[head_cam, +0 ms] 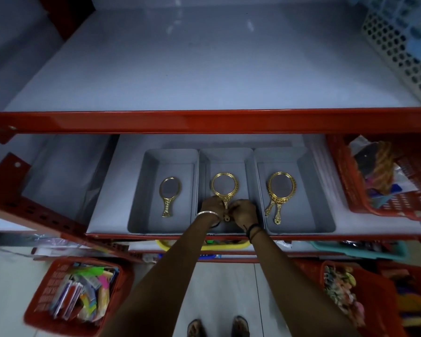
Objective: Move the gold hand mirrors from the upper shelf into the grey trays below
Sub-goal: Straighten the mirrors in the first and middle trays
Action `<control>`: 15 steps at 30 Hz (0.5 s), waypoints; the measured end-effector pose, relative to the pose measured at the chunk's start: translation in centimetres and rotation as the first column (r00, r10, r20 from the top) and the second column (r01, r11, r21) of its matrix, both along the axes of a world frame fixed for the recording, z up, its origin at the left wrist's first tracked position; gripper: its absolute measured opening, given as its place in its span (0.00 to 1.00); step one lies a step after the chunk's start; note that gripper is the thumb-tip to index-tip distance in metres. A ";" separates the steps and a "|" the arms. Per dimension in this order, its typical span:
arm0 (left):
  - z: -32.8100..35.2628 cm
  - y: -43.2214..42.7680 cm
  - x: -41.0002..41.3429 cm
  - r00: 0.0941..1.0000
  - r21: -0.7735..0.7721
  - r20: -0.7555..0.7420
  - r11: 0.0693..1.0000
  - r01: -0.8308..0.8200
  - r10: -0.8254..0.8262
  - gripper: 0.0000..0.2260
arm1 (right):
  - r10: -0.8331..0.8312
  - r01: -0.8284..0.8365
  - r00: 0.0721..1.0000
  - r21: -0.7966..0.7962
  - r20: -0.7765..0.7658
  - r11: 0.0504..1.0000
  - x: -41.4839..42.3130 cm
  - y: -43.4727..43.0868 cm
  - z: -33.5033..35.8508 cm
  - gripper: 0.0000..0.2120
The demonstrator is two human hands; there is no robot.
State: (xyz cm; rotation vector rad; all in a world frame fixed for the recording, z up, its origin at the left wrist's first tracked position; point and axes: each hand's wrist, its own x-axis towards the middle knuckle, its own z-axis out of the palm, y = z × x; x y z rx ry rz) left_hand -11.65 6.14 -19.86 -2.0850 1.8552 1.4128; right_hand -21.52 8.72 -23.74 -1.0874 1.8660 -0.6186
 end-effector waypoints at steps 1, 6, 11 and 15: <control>-0.1 0.0 0.0 1.000 0.010 -0.014 1.000 -0.025 0.025 0.16 | -0.006 0.005 1.000 0.003 0.008 1.000 0.0 0.0 -0.1 0.07; 0.6 -0.2 -0.1 0.994 -0.081 0.045 0.992 -0.098 0.102 0.15 | 0.009 -0.009 1.000 0.015 0.012 1.000 -0.6 0.0 0.1 0.06; 0.8 -2.2 -0.5 0.983 -0.162 0.072 0.975 -0.154 0.167 0.15 | -0.027 0.026 0.997 -0.005 -0.067 1.000 -1.5 -1.7 0.3 0.11; 0.7 -3.2 -0.9 0.982 -0.168 0.068 0.973 -0.161 0.174 0.15 | -0.040 0.037 0.992 -0.024 -0.123 0.999 -1.6 -3.7 0.7 0.08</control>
